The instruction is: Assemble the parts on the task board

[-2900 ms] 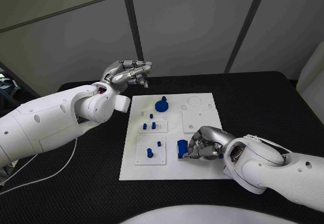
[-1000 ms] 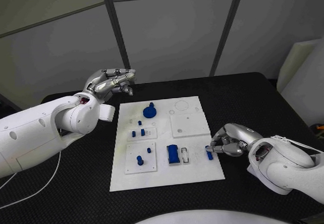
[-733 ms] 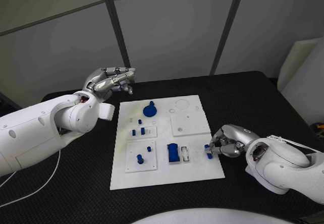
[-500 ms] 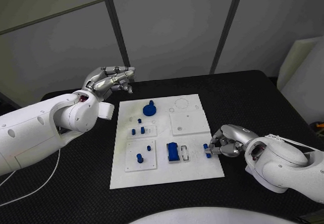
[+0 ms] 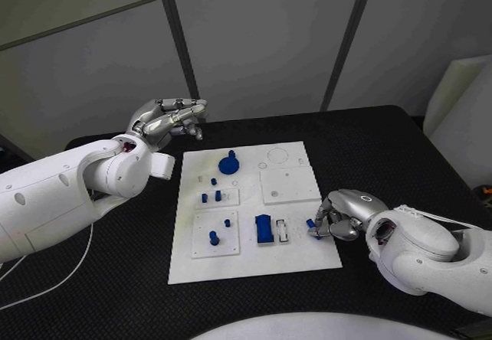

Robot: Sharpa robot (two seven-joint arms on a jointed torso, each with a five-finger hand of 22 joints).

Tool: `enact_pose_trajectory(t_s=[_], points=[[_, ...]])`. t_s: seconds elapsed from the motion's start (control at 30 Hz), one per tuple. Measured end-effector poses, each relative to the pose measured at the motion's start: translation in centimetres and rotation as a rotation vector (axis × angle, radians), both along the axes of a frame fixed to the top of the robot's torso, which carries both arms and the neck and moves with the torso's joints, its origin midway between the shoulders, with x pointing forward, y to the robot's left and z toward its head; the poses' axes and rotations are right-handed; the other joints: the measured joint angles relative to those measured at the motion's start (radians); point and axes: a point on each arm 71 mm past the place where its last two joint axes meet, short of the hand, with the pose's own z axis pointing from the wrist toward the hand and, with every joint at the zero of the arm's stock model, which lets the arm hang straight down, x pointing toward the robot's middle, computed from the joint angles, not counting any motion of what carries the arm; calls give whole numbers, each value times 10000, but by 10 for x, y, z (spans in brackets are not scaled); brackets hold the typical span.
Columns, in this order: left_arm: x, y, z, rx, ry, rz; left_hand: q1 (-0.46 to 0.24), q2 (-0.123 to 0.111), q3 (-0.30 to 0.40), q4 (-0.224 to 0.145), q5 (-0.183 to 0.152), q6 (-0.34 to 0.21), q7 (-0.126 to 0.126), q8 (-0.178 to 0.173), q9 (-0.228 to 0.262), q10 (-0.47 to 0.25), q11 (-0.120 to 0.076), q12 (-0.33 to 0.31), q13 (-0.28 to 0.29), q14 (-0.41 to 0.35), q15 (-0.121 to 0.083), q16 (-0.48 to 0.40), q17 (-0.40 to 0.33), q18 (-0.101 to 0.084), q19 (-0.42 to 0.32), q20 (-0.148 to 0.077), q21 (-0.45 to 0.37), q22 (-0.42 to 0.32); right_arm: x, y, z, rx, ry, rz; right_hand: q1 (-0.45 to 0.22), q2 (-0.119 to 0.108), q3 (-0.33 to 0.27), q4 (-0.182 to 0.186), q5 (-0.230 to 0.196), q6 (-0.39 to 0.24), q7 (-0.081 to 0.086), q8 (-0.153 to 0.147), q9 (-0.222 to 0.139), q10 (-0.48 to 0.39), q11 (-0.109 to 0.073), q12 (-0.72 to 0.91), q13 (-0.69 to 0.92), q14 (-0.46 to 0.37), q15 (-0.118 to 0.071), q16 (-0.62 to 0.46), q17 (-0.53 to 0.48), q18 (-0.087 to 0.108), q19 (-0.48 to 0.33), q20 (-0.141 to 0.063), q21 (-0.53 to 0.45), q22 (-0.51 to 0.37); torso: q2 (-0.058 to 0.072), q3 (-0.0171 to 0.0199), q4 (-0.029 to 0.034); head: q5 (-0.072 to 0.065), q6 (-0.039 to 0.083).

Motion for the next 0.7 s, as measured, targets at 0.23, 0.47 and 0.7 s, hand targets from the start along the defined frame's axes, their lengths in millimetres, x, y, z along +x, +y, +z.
enact_pose_trajectory(t_s=[0.23, 0.47, 0.7], points=[[0, 0, 0, -3, 5, -12, -41, 41, 0, 0, 0, 0, 0, 0, -8, -36, -36, 0, 0, 0, 0, 0, 1, 0, 0, 0, 0, -10, 0, 5, 1, -480, -253, 263, 65, 16, 11, -67, 0, 46, 12, -28, 19, 0, 0, -79, -58, 0, 0, -2, -53, 0, 0, 0, 0, -1, -1, -3, -1, 37, -10], [0, 0, 0, -2, 8, -15, -54, 54, 0, 0, 0, 0, -1, 0, -9, -36, -36, 0, 0, 0, 0, 0, -8, -1, 0, 0, 0, -10, 1, 11, 1, -858, -406, 459, 220, 31, 29, -140, 108, -172, 105, -201, 2212, -76, 0, -179, -107, 0, 1, -66, -114, 1, 0, 0, -39, -1, -1, -2, -8, 66, 10], [-1, 1, 0, 5, 11, -3, -53, 53, 0, 0, 0, 0, -1, 0, -8, -72, 0, 0, 0, 0, 0, 0, -7, -1, 0, 0, 0, -9, -1, 18, 2, -1053, -532, 695, 843, 239, 830, -537, -622, -67, 2, -180, 2112, -152, 4, -213, -149, -18, -18, -66, -98, 1, 0, 0, -39, -2, -4, -3, -9, 102, 11]])
